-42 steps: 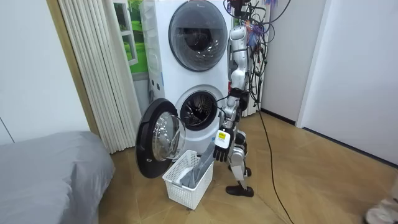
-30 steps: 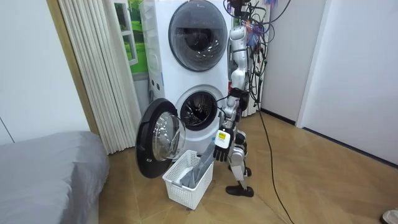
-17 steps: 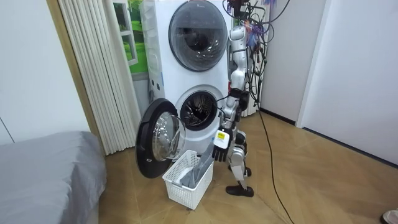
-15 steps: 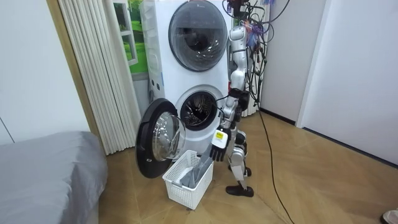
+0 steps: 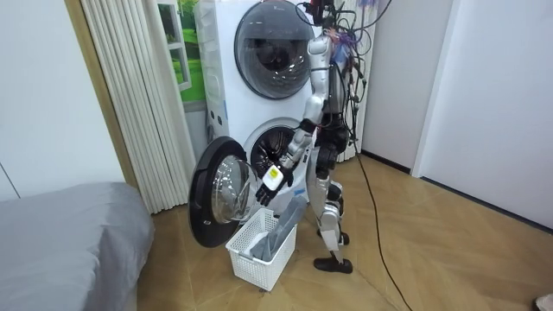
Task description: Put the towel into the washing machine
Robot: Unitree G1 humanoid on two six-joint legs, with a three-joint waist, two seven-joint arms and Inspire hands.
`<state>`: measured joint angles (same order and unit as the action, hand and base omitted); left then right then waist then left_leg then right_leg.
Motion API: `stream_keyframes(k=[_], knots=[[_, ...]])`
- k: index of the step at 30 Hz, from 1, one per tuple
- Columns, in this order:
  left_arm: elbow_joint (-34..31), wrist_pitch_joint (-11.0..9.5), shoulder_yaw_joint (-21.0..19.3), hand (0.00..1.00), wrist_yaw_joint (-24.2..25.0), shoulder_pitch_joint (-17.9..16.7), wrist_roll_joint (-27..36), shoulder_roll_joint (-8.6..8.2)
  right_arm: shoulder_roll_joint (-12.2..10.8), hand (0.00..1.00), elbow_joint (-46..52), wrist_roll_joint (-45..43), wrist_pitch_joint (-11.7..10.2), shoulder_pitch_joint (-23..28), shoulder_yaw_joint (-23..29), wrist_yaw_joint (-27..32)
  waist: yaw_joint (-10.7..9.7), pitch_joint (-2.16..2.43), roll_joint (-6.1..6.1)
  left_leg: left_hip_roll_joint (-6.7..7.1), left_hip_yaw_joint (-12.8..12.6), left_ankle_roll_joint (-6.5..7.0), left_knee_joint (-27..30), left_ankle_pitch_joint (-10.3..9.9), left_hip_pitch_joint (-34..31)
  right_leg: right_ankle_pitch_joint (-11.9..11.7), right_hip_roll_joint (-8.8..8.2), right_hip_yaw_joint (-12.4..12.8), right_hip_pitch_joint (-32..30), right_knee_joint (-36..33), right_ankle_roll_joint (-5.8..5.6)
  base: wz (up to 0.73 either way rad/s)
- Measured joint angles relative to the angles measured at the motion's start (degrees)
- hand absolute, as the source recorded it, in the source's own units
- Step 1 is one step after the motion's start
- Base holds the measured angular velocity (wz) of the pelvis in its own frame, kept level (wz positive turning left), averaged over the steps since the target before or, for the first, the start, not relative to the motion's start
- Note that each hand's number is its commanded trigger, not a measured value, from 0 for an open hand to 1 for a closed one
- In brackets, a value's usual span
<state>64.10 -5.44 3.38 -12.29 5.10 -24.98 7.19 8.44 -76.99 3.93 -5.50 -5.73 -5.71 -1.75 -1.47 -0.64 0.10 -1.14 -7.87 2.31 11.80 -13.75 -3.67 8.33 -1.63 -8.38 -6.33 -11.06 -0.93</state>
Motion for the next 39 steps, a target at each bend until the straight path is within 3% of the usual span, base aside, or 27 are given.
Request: stream_keyframes(k=[2,4,6,7,8,11,13,14,15,16,17,18,20,23,26,29,34,37,39], knots=[[1.96,-0.83,1.93,0.00,-0.50,2.31,0.01,-0.56,-0.45,0.00,-0.94,0.06,-0.74,-1.54,-1.45,-0.08,0.03,-0.22,0.10,-0.03,0.01,-0.01,0.35,0.04,-1.45,0.01,0.07,0.38,-1.95,-1.13,0.01,-0.03],[3.96,-1.78,3.20,0.00,-0.88,4.28,-0.18,-1.46,-0.91,0.00,-1.21,-0.13,-0.89,-3.33,-2.16,-0.03,0.00,-0.85,0.18,-0.17,0.08,-0.01,1.86,0.03,-3.30,0.02,-0.02,0.40,-4.34,-3.40,0.02,-0.13],[6.97,-2.87,3.83,0.00,-0.95,7.02,-2.24,-2.03,-2.00,0.00,-1.90,-0.40,-0.94,-5.75,-2.44,0.03,-0.29,-1.80,-0.33,-0.17,0.35,-0.03,4.57,0.01,-6.65,0.03,-0.24,0.47,-7.74,-5.98,0.04,-0.14],[7.33,-2.92,3.99,0.00,-0.95,7.75,-2.29,-2.05,-2.18,0.00,-1.90,-0.32,-0.95,-6.31,-2.77,0.08,-0.57,-2.02,-0.52,-0.19,0.36,-0.03,5.56,0.00,-7.94,0.03,-0.32,0.50,-8.97,-6.72,0.04,0.00],[7.87,-2.92,4.44,0.00,-0.98,9.39,-3.23,-2.03,-2.32,0.00,-1.76,-0.15,-0.94,-7.41,-3.67,0.26,-1.12,-2.72,-0.76,-0.26,0.41,-0.03,7.58,0.00,-10.62,0.03,-0.51,0.56,-11.34,-8.32,0.05,0.08],[9.17,-2.89,4.99,0.00,-1.45,12.80,-4.86,-2.22,-2.32,0.00,-1.56,0.13,-0.89,-9.33,-5.02,0.82,-1.39,-3.35,-0.84,-0.28,0.86,-0.03,10.13,0.00,-15.58,0.23,-1.23,0.48,-18.28,-14.30,0.37,-0.04],[9.16,-2.82,6.45,0.00,-2.61,14.41,-5.57,-2.19,-2.30,0.00,-0.98,0.39,-0.89,-10.42,-6.28,1.60,-1.66,-3.52,-0.82,-0.11,1.54,-0.03,12.28,-0.01,-18.52,0.31,-2.10,0.66,-22.24,-18.51,0.50,0.00],[9.15,-2.82,7.85,0.00,-3.28,15.81,-6.84,-2.10,-2.32,0.00,-0.79,0.52,-0.93,-10.89,-6.90,2.10,-2.18,-3.95,-0.73,-0.06,1.10,-0.05,15.80,-0.03,-21.27,0.33,-2.58,1.43,-23.70,-19.79,0.53,0.22],[9.11,-3.07,9.39,0.00,-3.78,17.34,-7.41,-1.72,-2.54,0.00,-0.78,0.53,-0.92,-11.97,-7.10,2.27,-2.84,-5.01,-0.76,-0.39,-0.11,-0.34,21.91,0.08,-25.61,0.58,-2.57,4.04,-24.29,-20.35,0.78,0.28],[9.09,-3.35,9.85,0.00,-3.89,18.13,-7.51,-1.55,-2.65,0.00,-0.71,0.53,-0.96,-12.55,-6.94,2.36,-3.15,-5.43,-1.08,-0.79,0.08,-0.64,23.58,-0.06,-27.81,1.05,-2.54,5.75,-24.96,-20.87,0.79,0.27],[8.99,-3.85,10.96,0.00,-4.29,20.25,-8.43,-1.51,-2.50,0.00,-0.57,0.66,-1.13,-13.04,-6.41,2.40,-3.37,-5.30,-0.62,-1.76,0.01,-1.00,19.08,1.44,-31.32,1.39,-1.76,6.65,-28.15,-22.46,0.52,0.12],[8.99,-4.08,12.91,0.00,-4.78,22.38,-8.58,-1.35,-2.64,0.00,-0.05,0.84,-0.98,-13.85,-6.72,2.36,-3.05,-5.45,-1.27,-2.64,-2.06,0.79,20.40,0.89,-34.39,2.59,-1.62,6.71,-31.67,-24.92,-0.48,0.07],[9.04,-4.09,15.09,0.00,-5.29,24.61,-9.89,-0.79,-2.64,0.00,0.97,1.06,-0.89,-15.01,-8.12,2.17,-3.25,-5.53,-2.12,-2.70,-2.87,1.03,23.32,0.93,-38.73,3.28,-1.69,6.47,-35.36,-26.02,-0.87,-0.11],[9.04,-3.81,17.59,0.00,-5.77,26.18,-11.97,-0.16,-2.59,0.00,2.94,3.43,-0.70,-15.90,-10.54,1.38,-4.15,-5.55,-2.07,-2.91,-3.02,1.34,26.47,0.74,-43.36,3.47,-1.90,6.05,-39.14,-26.40,-0.83,-0.28],[8.44,-3.85,18.15,0.00,-6.27,27.90,-12.25,1.46,-2.31,0.00,5.76,6.02,-0.62,-15.45,-12.55,0.34,-6.29,-5.51,-1.97,-3.42,-2.89,2.72,30.02,-0.82,-47.77,5.38,-2.19,4.98,-43.45,-29.94,0.40,-0.08],[7.72,-3.86,20.37,0.00,-6.50,30.57,-13.00,2.67,-1.10,0.00,8.42,10.89,-0.98,-15.82,-14.51,-0.38,-7.16,-5.51,-1.95,-4.08,-2.86,2.65,34.24,-1.18,-52.89,6.59,-2.11,5.32,-49.03,-34.82,0.82,-0.03],[7.51,-4.30,22.30,0.00,-8.40,31.70,-13.36,3.68,-1.22,0.00,8.67,13.79,-2.71,-16.89,-15.56,-0.89,-8.23,-5.38,-1.83,-4.82,-2.66,1.92,37.72,-0.89,-57.73,6.91,-2.12,5.28,-54.54,-39.30,1.26,-0.03],[7.50,-4.24,22.43,0.00,-9.19,32.09,-13.37,4.40,-1.41,0.00,9.70,14.52,-3.39,-17.54,-15.70,-0.83,-9.09,-5.38,-1.82,-5.42,-2.09,1.63,40.42,-1.05,-60.88,6.85,-1.70,5.00,-57.44,-41.72,2.54,-0.01],[7.50,-4.22,23.57,0.00,-9.89,33.01,-13.38,4.67,-1.38,0.00,10.51,15.27,-4.06,-17.94,-16.44,-0.76,-9.45,-5.38,-1.82,-6.81,-2.18,1.59,42.35,-1.38,-63.11,6.96,-1.16,4.93,-59.63,-43.14,2.90,-0.09]])
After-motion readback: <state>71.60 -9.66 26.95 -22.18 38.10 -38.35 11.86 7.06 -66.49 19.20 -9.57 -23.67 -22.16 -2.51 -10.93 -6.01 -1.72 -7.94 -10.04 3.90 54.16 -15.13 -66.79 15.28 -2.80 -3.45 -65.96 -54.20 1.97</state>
